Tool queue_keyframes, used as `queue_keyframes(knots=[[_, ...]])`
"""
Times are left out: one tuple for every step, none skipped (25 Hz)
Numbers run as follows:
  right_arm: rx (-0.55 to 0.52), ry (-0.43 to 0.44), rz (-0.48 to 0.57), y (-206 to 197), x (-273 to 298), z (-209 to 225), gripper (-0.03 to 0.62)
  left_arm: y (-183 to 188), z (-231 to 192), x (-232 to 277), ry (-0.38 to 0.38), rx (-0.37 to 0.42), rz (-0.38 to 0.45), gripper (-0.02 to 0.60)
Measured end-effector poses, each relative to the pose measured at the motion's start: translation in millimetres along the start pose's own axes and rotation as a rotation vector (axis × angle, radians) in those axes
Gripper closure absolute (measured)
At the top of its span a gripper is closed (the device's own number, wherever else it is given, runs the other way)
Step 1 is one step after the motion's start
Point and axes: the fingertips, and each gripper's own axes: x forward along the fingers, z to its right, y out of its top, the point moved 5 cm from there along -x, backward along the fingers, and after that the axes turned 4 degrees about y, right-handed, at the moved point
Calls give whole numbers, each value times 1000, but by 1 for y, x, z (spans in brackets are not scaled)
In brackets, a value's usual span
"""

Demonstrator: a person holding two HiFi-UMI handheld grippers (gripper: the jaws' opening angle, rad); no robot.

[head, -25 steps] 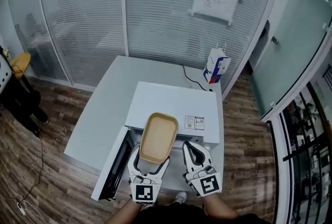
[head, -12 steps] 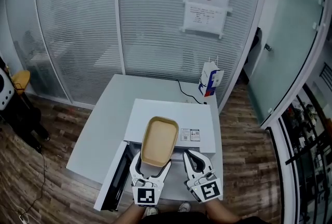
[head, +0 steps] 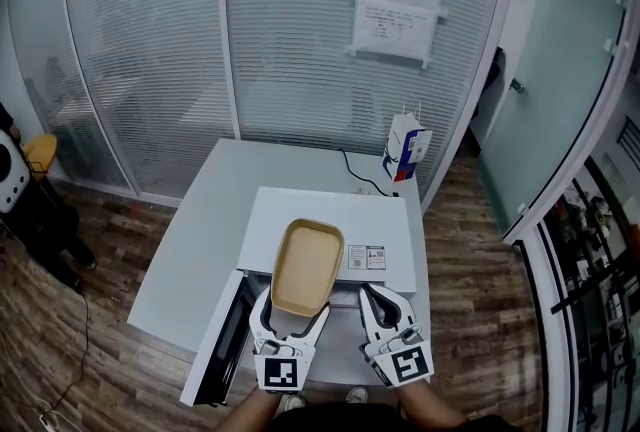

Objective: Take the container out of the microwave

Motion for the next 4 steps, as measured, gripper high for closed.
queue_keyframes(knots=[[1,-1,1,-1,0,1,595,0,0,1,-2,3,-3,131],[2,-1,2,-1,0,2,595,-1,1,2,-3,3,-6,130],[1,-2,1,-2,0,3,595,-1,1,2,-3,2,-7,130],[0,-2,1,-2,0,3,595,-1,1,3,-2,1,-8,130]])
